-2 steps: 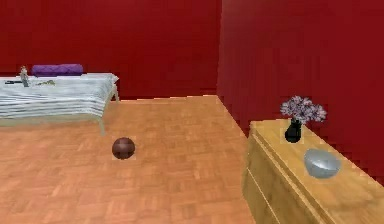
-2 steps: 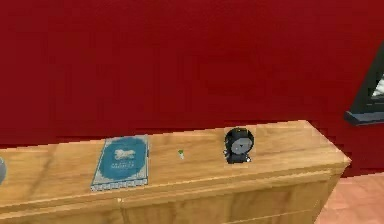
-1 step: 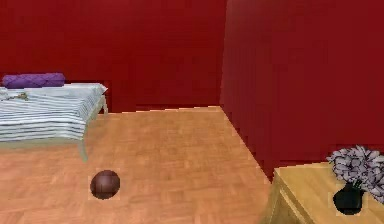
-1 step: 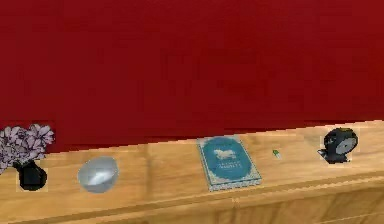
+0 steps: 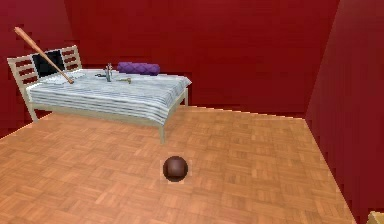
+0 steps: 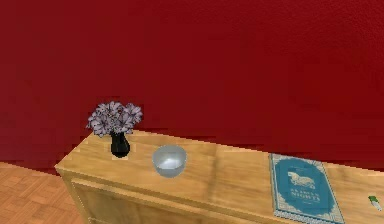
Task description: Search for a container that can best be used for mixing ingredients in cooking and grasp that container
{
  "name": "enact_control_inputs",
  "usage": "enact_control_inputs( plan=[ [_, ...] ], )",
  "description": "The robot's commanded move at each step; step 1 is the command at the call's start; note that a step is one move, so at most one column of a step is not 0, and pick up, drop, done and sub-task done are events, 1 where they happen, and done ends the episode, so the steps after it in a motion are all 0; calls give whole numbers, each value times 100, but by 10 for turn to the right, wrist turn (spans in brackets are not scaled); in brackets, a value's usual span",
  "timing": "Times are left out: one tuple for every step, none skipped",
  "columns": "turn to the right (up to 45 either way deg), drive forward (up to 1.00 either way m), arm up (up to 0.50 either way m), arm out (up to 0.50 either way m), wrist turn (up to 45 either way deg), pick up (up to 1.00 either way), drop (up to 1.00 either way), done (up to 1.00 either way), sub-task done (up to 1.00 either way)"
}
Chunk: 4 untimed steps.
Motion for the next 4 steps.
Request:
enact_control_inputs(
  plan=[
    [0, 0, 50, 0, 0, 0, 0, 0, 0],
    [0, 0, 32, 0, 0, 0, 0, 0, 0],
    [0, 0, 0, 32, 0, 0, 0, 0, 0],
    [0, 0, 0, 0, 450, 0, 0, 0, 0]
  ],
)
